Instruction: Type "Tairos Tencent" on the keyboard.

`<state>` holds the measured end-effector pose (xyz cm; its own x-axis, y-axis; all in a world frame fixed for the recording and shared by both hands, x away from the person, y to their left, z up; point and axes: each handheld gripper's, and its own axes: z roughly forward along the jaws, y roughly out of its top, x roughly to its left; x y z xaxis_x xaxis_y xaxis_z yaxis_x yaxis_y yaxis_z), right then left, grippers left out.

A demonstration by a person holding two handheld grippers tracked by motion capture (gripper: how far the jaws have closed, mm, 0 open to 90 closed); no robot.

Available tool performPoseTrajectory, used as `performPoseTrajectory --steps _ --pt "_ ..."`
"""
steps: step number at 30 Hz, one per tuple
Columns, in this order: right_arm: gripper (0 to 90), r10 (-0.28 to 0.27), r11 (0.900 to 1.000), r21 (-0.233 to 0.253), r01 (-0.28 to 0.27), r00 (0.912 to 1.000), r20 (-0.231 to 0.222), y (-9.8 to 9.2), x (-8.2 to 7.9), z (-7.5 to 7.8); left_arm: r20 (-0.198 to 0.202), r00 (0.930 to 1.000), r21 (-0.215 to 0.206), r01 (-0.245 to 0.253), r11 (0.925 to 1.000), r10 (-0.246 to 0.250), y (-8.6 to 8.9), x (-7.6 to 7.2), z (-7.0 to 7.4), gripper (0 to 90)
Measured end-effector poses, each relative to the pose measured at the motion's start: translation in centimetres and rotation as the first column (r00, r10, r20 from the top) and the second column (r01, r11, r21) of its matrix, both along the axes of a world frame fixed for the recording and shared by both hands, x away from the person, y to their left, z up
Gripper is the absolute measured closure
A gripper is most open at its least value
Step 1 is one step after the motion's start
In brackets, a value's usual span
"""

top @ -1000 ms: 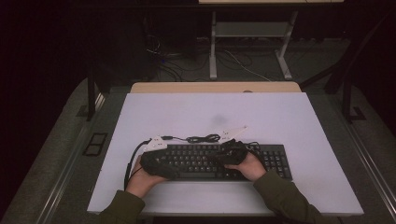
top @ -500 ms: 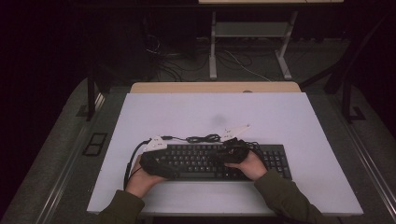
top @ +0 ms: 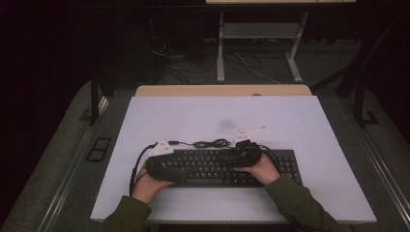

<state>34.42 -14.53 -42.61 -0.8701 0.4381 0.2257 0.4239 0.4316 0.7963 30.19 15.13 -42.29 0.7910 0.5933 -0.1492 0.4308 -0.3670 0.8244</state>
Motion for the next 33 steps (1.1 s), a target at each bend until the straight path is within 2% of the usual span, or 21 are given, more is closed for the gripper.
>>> performPoseTrajectory --steps 11,17,25,33 --pt "45.0 -0.021 1.000 0.021 0.020 0.9998 0.005 -0.5 0.3 0.1 -0.005 0.9999 0.003 0.014 0.9999 -0.014 -0.3 0.4 0.0 35.1" --pt "36.6 -0.041 0.999 0.032 0.041 0.9991 0.011 -0.7 0.3 0.3 -0.003 0.9999 0.011 0.012 0.9999 -0.012 -0.5 0.7 0.0 49.3" --pt "32.7 -0.055 0.997 0.046 0.054 0.9983 0.018 -1.0 0.5 0.4 -0.010 0.9998 0.025 0.014 0.9996 -0.014 -0.9 1.3 -0.3 70.5" --pt "30.4 -0.068 0.996 0.053 0.067 0.9974 0.023 -1.2 0.6 0.6 -0.027 0.9994 0.043 0.021 0.9989 -0.020 -1.6 1.7 -0.6 87.1"
